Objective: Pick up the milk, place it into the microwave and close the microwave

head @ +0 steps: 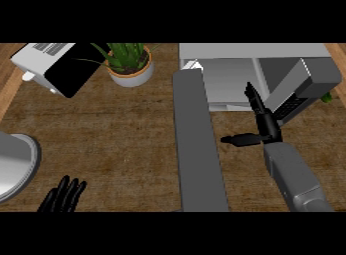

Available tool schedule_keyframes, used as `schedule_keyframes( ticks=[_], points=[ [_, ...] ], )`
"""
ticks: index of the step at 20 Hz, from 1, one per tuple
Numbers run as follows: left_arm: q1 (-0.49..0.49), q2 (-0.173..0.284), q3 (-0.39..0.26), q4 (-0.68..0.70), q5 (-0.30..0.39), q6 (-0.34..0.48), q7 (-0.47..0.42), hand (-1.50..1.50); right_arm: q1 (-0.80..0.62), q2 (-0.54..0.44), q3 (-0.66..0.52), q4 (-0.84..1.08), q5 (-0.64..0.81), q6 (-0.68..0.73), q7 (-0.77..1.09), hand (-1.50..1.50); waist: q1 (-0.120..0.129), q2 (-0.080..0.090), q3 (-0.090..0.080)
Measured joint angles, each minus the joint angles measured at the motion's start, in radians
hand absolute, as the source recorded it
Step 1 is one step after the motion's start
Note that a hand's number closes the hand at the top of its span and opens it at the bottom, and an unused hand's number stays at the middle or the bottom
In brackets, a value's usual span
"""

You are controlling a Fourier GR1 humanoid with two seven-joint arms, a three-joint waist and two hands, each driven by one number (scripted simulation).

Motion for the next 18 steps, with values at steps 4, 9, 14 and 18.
schedule_keyframes(
  ticks=[4,9,14,18],
  points=[
    [-0.073,0.005,-0.032,0.038,-0.025,0.005,0.064,1.5,0.112,0.012,0.027,-0.094,-0.015,0.065,-0.01,-1.5,-0.013,-0.003,-0.001],
    [-0.163,-0.002,-0.103,0.093,-0.097,0.044,0.129,1.5,0.272,0.014,0.055,-0.267,-0.045,0.129,-0.011,-1.5,-0.024,-0.004,-0.001],
    [-0.286,-0.004,-0.157,0.174,-0.153,0.104,0.187,1.5,0.454,0.006,0.087,-0.509,-0.08,0.189,0.044,-1.5,-0.025,-0.003,-0.002],
    [-0.414,-0.004,-0.191,0.277,-0.195,0.153,0.22,1.5,0.604,-0.008,0.094,-0.703,-0.103,0.206,0.085,-1.5,-0.024,0.0,-0.002]
  ],
)
